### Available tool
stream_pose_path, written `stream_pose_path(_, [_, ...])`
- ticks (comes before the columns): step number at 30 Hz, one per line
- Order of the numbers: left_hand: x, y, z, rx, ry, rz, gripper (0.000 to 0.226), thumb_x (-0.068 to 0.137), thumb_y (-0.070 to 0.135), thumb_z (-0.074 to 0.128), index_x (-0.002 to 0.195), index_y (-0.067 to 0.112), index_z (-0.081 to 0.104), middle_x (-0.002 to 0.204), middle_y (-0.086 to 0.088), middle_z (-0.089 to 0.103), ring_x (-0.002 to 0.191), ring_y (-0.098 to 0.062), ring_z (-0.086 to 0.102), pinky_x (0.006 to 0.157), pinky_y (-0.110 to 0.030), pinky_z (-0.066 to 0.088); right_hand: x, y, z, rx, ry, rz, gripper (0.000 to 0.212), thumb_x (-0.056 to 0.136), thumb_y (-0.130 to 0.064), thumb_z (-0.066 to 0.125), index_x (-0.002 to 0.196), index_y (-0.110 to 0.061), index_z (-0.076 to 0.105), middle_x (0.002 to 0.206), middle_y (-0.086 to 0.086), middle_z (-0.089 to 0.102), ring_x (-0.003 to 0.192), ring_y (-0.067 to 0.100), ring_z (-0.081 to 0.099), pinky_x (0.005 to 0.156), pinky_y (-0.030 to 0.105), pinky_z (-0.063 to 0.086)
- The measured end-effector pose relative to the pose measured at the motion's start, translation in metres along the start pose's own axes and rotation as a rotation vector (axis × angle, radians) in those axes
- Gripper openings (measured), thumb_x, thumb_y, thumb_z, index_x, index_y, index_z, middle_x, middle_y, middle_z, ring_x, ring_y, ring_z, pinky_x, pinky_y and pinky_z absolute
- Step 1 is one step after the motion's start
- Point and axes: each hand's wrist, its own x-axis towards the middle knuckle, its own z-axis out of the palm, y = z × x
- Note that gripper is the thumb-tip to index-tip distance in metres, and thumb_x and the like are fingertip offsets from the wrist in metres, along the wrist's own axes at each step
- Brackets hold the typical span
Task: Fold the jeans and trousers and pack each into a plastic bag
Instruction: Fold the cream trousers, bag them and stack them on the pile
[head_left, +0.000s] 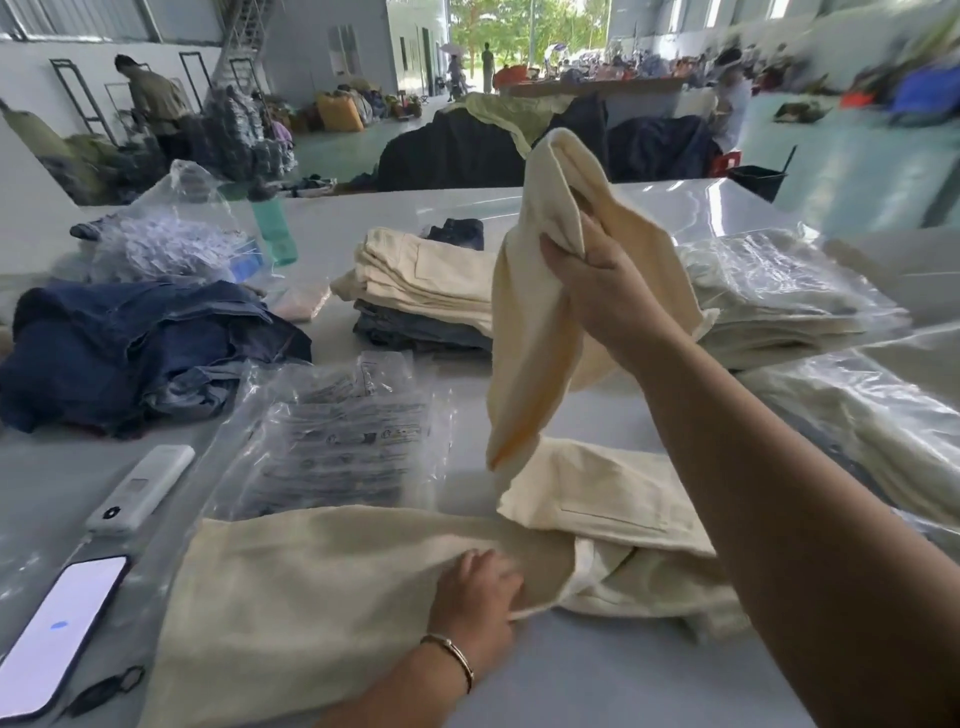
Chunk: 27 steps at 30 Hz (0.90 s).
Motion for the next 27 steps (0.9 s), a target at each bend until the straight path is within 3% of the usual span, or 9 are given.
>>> stream_pose_path(3, [0.009,-0.008,-0.024,-0.175,0.06,-0.1,0.015,0.093,0.026,0.045,0.088,0.016,0.056,0.108,-0.006,0.062,0.103,-0.028,0.056,0.078,-0.032,0.042,0.001,0.007,-0.015,-0.014,0.019,0.012,0.036,0.101,-0.017,0.044,0.137,-0.016,0.046,0.137,0.001,0.05,0.125,0.014,0.046,0.107,0.028,0.037])
stream_pose_path(5, [0.022,-0.015,-0.054,-0.381,0.007,-0.171,0.028,0.096,0.027,0.049,0.07,0.017,0.046,0.087,-0.009,0.062,0.09,-0.03,0.058,0.067,-0.032,0.035,0.0,0.018,-0.022,0.017,0.025,0.047,0.034,0.101,-0.016,0.044,0.135,-0.014,0.049,0.133,0.004,0.053,0.124,0.016,0.048,0.108,0.031,0.037])
stream_pose_path(8, [0.044,-0.024,-0.106,-0.577,-0.109,-0.203,0.025,0.096,0.034,0.053,0.081,0.017,0.064,0.09,-0.004,0.064,0.086,-0.022,0.059,0.066,-0.025,0.033,-0.004,0.037,-0.019,0.022,0.004,0.096,0.036,0.101,-0.018,0.045,0.136,-0.014,0.049,0.133,0.003,0.053,0.122,0.016,0.048,0.106,0.032,0.038])
stream_pose_path(11, [0.053,-0.044,-0.135,-0.959,-0.491,-0.354,0.027,0.084,0.036,0.07,0.093,0.01,0.071,0.09,-0.003,0.071,0.076,-0.014,0.066,0.065,-0.023,0.051,-0.009,0.054,-0.007,-0.054,-0.066,0.048,0.041,0.099,-0.014,0.047,0.14,-0.013,0.046,0.141,0.003,0.046,0.13,0.015,0.041,0.112,0.034,0.031])
stream_pose_path(15, [0.036,-0.085,-0.142,-0.34,-0.939,-0.405,0.026,0.074,0.021,0.08,0.066,0.017,0.056,0.059,0.003,0.055,0.05,-0.009,0.049,0.047,-0.021,0.038,-0.01,0.074,0.003,-0.195,-0.097,-0.065,0.043,0.094,-0.007,0.05,0.136,-0.017,0.052,0.147,0.003,0.04,0.137,0.018,0.032,0.115,0.042,0.027])
stream_pose_path(18, [0.018,-0.112,-0.139,-0.35,-0.81,-0.422,0.017,0.084,0.019,0.068,0.072,0.022,0.057,0.067,0.006,0.056,0.059,-0.005,0.053,0.057,-0.024,0.045,-0.015,0.074,0.019,-0.192,-0.115,-0.113,0.05,0.09,0.004,0.047,0.132,-0.021,0.056,0.144,0.001,0.044,0.137,0.017,0.034,0.115,0.035,0.027])
stream_pose_path(23, [0.01,-0.118,-0.151,-1.689,-0.341,-0.457,0.016,0.087,0.018,0.058,0.091,0.005,0.067,0.08,-0.011,0.07,0.069,-0.021,0.068,0.065,-0.031,0.056,-0.034,0.072,0.074,-0.408,-0.343,-0.237,0.058,0.084,0.01,0.045,0.133,-0.019,0.056,0.143,0.001,0.047,0.135,0.022,0.036,0.112,0.036,0.032])
stream_pose_path(25, [0.009,-0.126,-0.161,-1.677,-0.367,-0.43,0.02,0.083,0.018,0.063,0.096,0.004,0.069,0.09,-0.014,0.07,0.076,-0.023,0.069,0.072,-0.034,0.058,-0.037,0.074,0.083,-0.511,-0.352,-0.24,0.049,0.09,-0.011,0.041,0.134,-0.026,0.056,0.142,-0.001,0.049,0.13,0.025,0.042,0.103,0.041,0.04])
stream_pose_path(27, [-0.001,-0.138,-0.17,-1.108,-0.62,-0.434,0.021,0.078,0.013,0.07,0.097,0.003,0.066,0.093,-0.017,0.068,0.074,-0.023,0.066,0.068,-0.031,0.055,-0.033,0.074,0.08,-0.566,-0.275,-0.252,0.053,0.085,-0.027,0.031,0.131,-0.026,0.058,0.138,0.0,0.054,0.123,0.027,0.05,0.097,0.041,0.043])
